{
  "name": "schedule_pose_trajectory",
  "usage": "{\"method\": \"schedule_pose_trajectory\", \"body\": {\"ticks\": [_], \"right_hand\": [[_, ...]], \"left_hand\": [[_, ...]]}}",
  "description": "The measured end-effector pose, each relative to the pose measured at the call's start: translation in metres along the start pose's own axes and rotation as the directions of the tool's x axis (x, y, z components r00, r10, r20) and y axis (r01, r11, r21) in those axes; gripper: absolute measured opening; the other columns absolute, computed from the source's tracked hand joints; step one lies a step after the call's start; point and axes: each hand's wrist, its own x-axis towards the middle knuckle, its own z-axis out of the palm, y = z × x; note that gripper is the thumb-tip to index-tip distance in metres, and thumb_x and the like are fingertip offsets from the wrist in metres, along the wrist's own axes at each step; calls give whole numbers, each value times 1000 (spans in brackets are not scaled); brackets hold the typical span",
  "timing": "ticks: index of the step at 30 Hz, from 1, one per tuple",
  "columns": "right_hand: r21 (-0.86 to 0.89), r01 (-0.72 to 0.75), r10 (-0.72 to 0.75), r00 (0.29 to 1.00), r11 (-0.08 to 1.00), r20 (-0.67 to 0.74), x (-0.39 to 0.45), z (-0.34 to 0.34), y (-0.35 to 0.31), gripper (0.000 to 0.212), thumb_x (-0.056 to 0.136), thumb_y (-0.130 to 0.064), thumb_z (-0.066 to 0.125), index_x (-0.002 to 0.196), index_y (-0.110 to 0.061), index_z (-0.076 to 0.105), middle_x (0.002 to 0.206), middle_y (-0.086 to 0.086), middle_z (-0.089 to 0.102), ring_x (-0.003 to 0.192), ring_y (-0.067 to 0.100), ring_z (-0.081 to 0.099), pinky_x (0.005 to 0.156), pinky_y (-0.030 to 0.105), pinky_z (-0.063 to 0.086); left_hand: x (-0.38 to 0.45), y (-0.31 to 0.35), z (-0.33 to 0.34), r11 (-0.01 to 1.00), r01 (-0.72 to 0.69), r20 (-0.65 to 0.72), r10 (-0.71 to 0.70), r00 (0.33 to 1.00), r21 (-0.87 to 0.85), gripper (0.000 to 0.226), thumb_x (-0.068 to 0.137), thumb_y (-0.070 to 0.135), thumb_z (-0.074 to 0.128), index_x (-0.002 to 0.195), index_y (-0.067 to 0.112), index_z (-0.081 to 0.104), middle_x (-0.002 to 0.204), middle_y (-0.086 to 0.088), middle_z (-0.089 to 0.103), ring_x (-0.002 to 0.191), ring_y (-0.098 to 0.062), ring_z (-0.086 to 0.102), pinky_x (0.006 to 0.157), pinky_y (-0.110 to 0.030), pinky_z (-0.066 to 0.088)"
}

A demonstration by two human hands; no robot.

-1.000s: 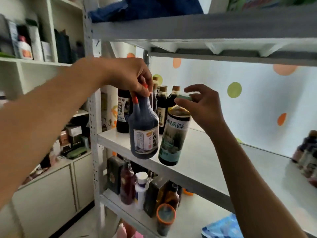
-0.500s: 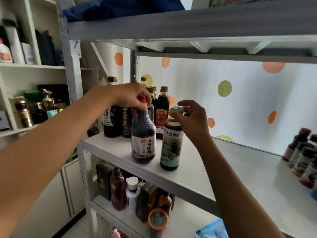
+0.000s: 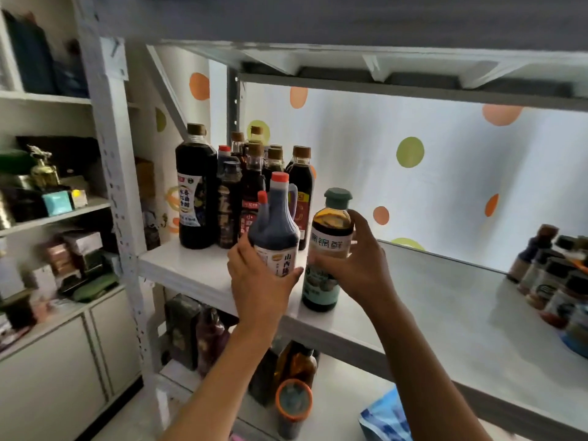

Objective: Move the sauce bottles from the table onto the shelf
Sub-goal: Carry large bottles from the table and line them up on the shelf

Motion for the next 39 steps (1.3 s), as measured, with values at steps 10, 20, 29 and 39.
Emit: {"method": "schedule_pose_trajectory", "body": {"ticks": [10,20,29,39], "right_hand": [[-67,44,-52,990,997,-131,12,3,11,81,54,-42,84,128,-38,52,112,-14,67,101,9,63,83,44,59],[-45,70,-75,988,997,-137,21,-8,18,78,57,-36,87,128,-30,54,112,-13,65,100,12,64,83,47,59],[-25,65,-68,991,998,-114,25,0,7,71,60,-25,89,123,-36,56,95,-31,57,93,-2,60,80,39,59],[61,118,-119,993,991,23,33,55,-39,71,60,-23,90,118,-43,54,97,-25,65,88,-5,64,68,23,56]], "left_hand": [[62,-6,26,996,32,147,-19,989,-87,88,44,56,88,115,18,51,115,-1,59,106,-25,59,89,-45,54],[76,14,29,983,-6,128,-18,992,185,88,53,57,87,110,5,45,108,-12,66,97,-32,66,75,-40,54],[81,0,25,949,-148,186,99,978,277,75,62,70,75,98,7,56,96,-7,70,86,-28,68,62,-29,44],[75,-81,-42,931,-192,246,117,962,311,15,91,29,50,85,17,57,74,0,62,73,-20,59,67,-37,50]]}}
